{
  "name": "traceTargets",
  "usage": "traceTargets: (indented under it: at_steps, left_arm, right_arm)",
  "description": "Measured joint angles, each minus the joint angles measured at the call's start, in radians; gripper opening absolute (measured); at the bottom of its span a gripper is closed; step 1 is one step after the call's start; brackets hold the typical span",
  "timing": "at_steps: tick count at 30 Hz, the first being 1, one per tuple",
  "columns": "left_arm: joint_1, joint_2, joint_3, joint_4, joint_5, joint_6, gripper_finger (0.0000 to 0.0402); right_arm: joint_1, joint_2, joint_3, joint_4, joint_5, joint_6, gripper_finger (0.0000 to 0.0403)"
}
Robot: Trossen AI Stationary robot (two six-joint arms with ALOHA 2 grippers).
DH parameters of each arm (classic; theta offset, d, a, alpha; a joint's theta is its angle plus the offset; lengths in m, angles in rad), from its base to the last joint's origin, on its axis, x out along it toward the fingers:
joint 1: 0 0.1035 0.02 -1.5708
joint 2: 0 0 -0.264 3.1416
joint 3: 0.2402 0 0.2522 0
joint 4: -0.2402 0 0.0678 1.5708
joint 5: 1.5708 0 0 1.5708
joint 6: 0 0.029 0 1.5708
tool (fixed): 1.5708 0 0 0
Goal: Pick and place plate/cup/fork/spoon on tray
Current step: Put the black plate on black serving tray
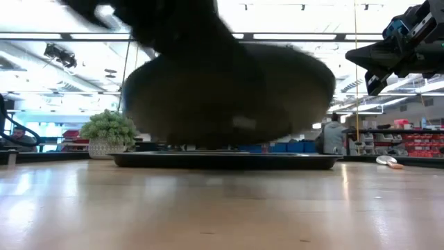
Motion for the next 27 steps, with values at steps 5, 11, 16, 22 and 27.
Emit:
traceTargets:
  at_steps: [5,11,16,22,27]
  left_arm:
    - [0.083,-0.074,0.002,-0.035,-0.117,0.073,0.0028]
    - [0.266,-0.043,0.001,-0.049,-0.062,0.011,0.0018]
    - [0.418,0.014,0.001,-0.05,0.094,-0.058,0.0022]
    - [0.557,0.064,0.001,-0.067,0.259,-0.082,0.003]
    - [0.605,0.083,0.001,-0.067,0.287,-0.086,0.0032]
  right_arm:
    - [0.0,0.0,0.0,0.0,0.0,0.0,0.0016]
    - [0.0,0.0,0.0,0.0,0.0,0.0,0.0016]
    - [0.0,0.0,0.0,0.0,0.0,0.0,0.0016]
    - [0.0,0.0,0.0,0.0,0.0,0.0,0.0016]
    - [0.0,0.0,0.0,0.0,0.0,0.0,0.0016]
